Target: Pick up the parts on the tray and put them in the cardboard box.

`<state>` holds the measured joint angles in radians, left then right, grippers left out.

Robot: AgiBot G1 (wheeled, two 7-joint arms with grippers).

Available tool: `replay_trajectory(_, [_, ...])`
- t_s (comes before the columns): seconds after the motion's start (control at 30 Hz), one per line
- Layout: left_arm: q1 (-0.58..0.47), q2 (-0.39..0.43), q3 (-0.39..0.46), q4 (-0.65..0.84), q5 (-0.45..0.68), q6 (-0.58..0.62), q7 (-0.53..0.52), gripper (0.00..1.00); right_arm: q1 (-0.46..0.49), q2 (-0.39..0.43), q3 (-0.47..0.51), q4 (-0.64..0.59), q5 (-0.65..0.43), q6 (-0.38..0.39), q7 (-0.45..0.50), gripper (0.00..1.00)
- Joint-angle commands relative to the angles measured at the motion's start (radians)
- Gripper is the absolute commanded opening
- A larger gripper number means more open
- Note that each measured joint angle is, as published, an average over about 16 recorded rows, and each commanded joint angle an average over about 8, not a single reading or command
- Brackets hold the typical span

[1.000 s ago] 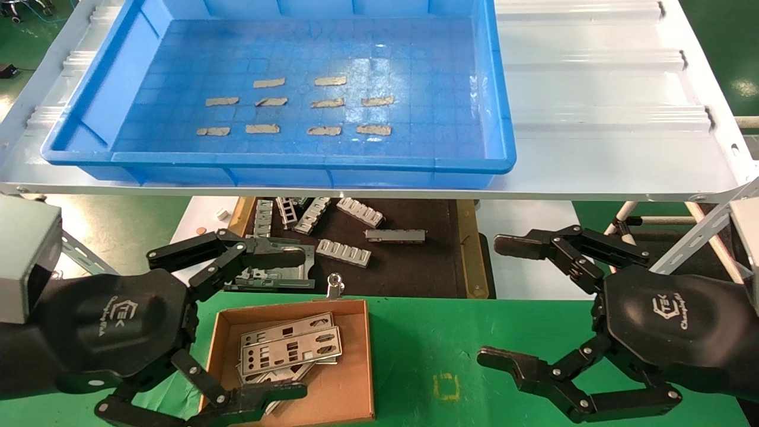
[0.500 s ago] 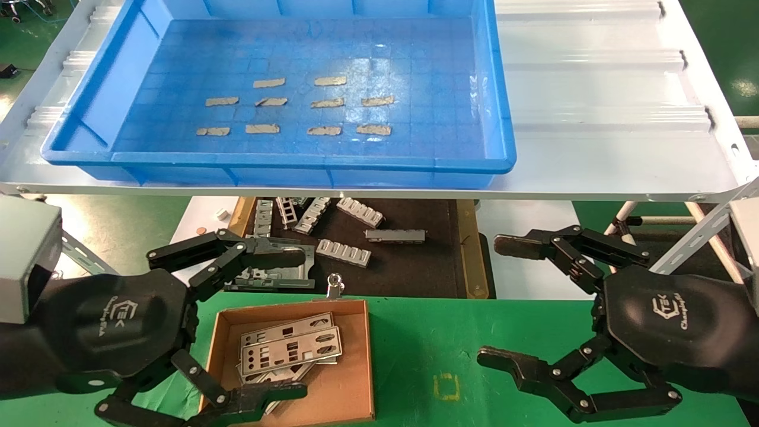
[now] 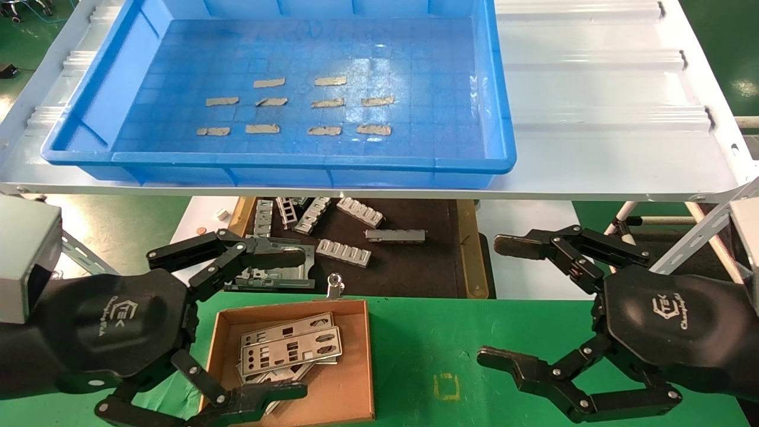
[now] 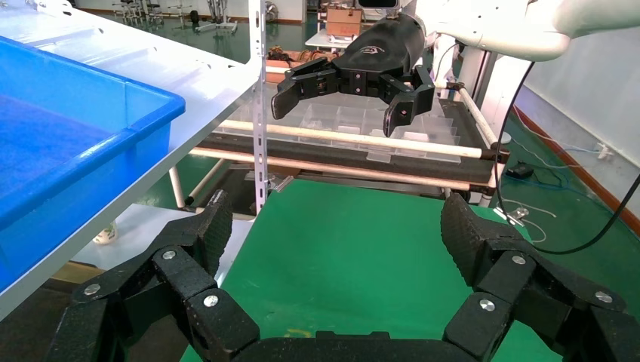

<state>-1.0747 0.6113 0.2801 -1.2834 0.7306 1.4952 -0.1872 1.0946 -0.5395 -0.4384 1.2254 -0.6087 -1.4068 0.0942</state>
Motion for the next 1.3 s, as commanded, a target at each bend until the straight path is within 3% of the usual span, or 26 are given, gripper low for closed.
replay_trajectory(0.03, [0.0,0.0,0.0,0.0,0.0,0.0,0.0,1.0,0.0,0.0,0.0,0.0,0.0,0.0,0.0,1.0])
replay_trajectory(1.3, [0.0,0.0,0.0,0.0,0.0,0.0,0.0,1.0,0.0,0.0,0.0,0.0,0.0,0.0,0.0,1.0])
